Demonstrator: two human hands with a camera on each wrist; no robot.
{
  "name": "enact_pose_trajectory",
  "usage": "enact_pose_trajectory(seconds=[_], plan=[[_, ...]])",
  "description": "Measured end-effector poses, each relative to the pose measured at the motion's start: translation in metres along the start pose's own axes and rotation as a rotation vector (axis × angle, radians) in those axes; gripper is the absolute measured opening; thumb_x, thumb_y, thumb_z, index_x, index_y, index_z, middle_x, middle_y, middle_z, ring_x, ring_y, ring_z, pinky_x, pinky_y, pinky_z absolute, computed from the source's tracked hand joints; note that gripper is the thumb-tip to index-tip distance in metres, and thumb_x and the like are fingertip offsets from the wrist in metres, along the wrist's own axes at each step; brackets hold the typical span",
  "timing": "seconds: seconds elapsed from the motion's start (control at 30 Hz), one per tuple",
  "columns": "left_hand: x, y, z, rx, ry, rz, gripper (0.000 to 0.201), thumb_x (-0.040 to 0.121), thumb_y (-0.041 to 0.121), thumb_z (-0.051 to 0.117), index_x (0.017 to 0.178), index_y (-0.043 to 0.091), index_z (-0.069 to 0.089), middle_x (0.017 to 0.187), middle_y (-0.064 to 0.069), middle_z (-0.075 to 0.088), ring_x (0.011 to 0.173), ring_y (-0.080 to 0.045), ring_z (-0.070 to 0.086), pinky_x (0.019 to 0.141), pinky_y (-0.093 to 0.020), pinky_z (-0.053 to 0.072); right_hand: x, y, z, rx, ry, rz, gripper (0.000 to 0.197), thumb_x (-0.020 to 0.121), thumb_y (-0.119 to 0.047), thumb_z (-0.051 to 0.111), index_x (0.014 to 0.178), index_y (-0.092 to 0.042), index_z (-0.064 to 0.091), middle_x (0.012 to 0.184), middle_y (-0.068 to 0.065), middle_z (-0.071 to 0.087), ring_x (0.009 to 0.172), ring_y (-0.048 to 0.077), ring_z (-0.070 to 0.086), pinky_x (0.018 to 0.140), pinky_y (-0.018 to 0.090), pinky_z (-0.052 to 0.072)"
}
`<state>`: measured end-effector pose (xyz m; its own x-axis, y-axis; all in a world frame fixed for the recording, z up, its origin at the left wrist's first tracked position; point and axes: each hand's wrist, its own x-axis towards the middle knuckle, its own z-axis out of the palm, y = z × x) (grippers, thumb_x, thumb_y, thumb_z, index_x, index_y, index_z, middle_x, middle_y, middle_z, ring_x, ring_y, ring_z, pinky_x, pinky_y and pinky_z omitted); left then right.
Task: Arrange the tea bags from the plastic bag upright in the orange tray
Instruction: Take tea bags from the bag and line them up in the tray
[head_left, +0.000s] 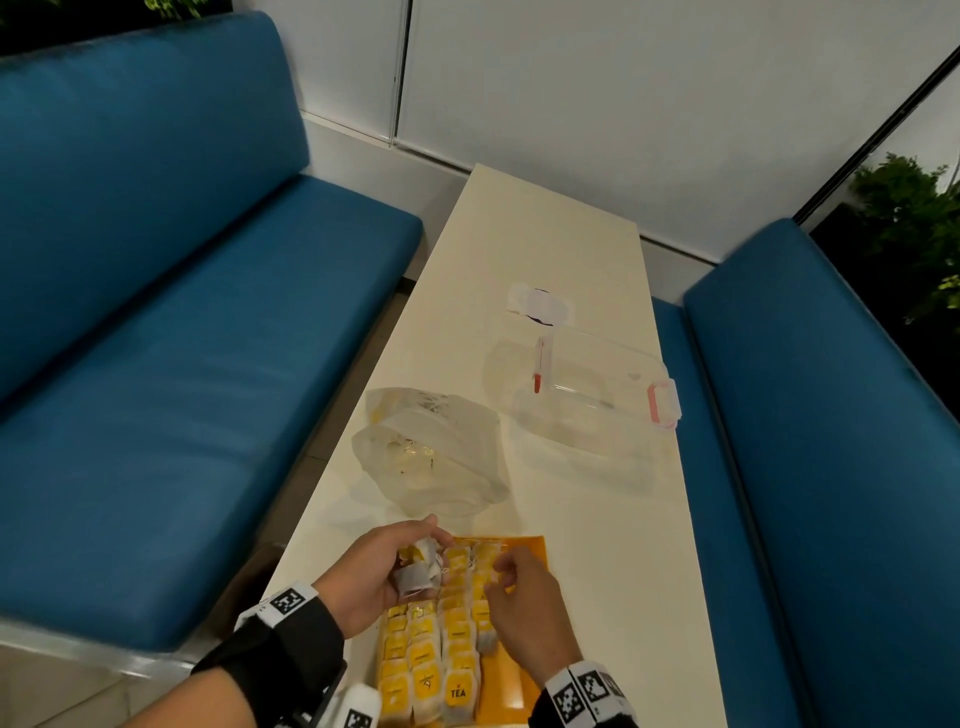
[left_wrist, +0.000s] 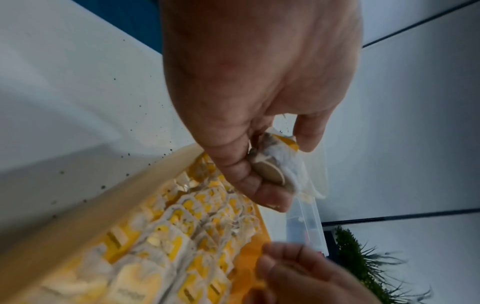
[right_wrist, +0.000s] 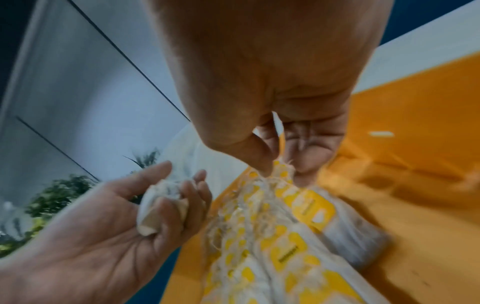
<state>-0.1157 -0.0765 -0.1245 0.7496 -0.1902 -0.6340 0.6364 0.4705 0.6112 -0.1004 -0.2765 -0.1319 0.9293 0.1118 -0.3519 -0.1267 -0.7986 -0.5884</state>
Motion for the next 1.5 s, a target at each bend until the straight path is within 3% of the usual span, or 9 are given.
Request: enact_pose_trajectory(seconds=[0.2,0.33,0.47,0.63,0.83,1.0,1.17,1.27,1.5], plan=[[0.005,-0.002,0.008,-0.165,-0.022,-0.029,0.036,0.096,0.026,0.062,0.117,-0.002,0.068,0.107,-0.021,0.069,0.094,-0.033,0.068,0.079,-0.040,0.060,-0.015,-0.033,-0.016,0.132,-0.022,-0.415,0.024,0.087,-0.015,0.069,0.095,-0.036,0.061,0.099,-0.015,0.054,0.083,0.009,0.062,0.068,0.010,0.043],[0.005,0.002,0.014,-0.191,-0.046,-0.040,0.036,0.098,0.024,0.059,0.121,-0.003,0.064,0.110,-0.025,0.068,0.098,-0.036,0.071,0.082,-0.040,0.062,-0.013,-0.033,-0.013,0.172,-0.024,-0.441,0.026,0.083,-0.015,0.068,0.103,-0.032,0.064,0.100,-0.015,0.053,0.084,0.012,0.062,0.066,0.012,0.041],[0.007,0.004,0.014,-0.173,-0.033,-0.047,0.048,0.102,0.030,0.052,0.132,-0.008,0.057,0.129,-0.033,0.061,0.121,-0.047,0.061,0.106,-0.052,0.048,-0.010,-0.033,-0.014,0.190,-0.024,-0.448,0.039,0.086,-0.020,0.070,0.119,-0.039,0.064,0.101,-0.018,0.051,0.084,0.012,0.061,0.070,0.012,0.045],[0.008,0.003,0.014,-0.138,-0.030,-0.034,0.048,0.103,0.030,0.052,0.130,-0.009,0.058,0.109,-0.024,0.068,0.101,-0.036,0.068,0.102,-0.048,0.050,-0.005,-0.035,-0.013,0.102,-0.096,-0.472,0.039,0.088,-0.021,0.068,0.115,-0.049,0.063,0.097,-0.020,0.045,0.086,0.009,0.059,0.083,0.016,0.049],[0.006,0.008,0.017,-0.161,0.007,-0.016,0.037,0.098,0.024,0.059,0.124,-0.003,0.063,0.101,-0.020,0.070,0.087,-0.030,0.071,0.070,-0.035,0.061,-0.008,-0.034,-0.012,0.118,-0.062,-0.505,0.028,0.087,-0.018,0.069,0.099,-0.042,0.063,0.099,-0.018,0.053,0.085,0.009,0.060,0.073,0.014,0.046],[0.004,0.008,0.019,-0.163,0.011,-0.003,0.036,0.094,0.018,0.061,0.124,-0.003,0.064,0.103,-0.021,0.069,0.088,-0.031,0.072,0.075,-0.036,0.060,-0.012,-0.033,-0.013,0.139,-0.039,-0.444,0.029,0.087,-0.020,0.067,0.111,-0.034,0.059,0.102,-0.016,0.059,0.085,0.008,0.061,0.066,0.011,0.042],[0.005,0.004,0.019,-0.127,0.014,0.019,0.034,0.092,0.019,0.065,0.119,0.000,0.070,0.109,-0.023,0.068,0.096,-0.034,0.071,0.084,-0.042,0.058,-0.015,-0.032,-0.010,0.109,-0.056,-0.504,0.034,0.090,-0.020,0.067,0.120,-0.035,0.065,0.098,-0.019,0.052,0.085,0.005,0.059,0.076,0.010,0.044],[0.005,0.003,0.019,-0.124,0.018,0.033,0.032,0.093,0.017,0.063,0.119,0.000,0.069,0.108,-0.024,0.068,0.092,-0.035,0.068,0.080,-0.041,0.058,-0.017,-0.030,-0.008,0.102,-0.057,-0.502,0.028,0.090,-0.020,0.067,0.107,-0.042,0.068,0.096,-0.018,0.048,0.085,0.007,0.058,0.077,0.012,0.046],[0.003,0.005,0.020,-0.133,0.068,0.087,0.027,0.092,0.000,0.059,0.118,-0.001,0.065,0.101,-0.019,0.065,0.089,-0.032,0.065,0.075,-0.038,0.054,-0.024,-0.027,-0.008,0.273,-0.025,-0.450,0.006,0.084,-0.019,0.073,0.086,-0.025,0.071,0.102,-0.009,0.053,0.090,0.012,0.064,0.068,0.021,0.054]])
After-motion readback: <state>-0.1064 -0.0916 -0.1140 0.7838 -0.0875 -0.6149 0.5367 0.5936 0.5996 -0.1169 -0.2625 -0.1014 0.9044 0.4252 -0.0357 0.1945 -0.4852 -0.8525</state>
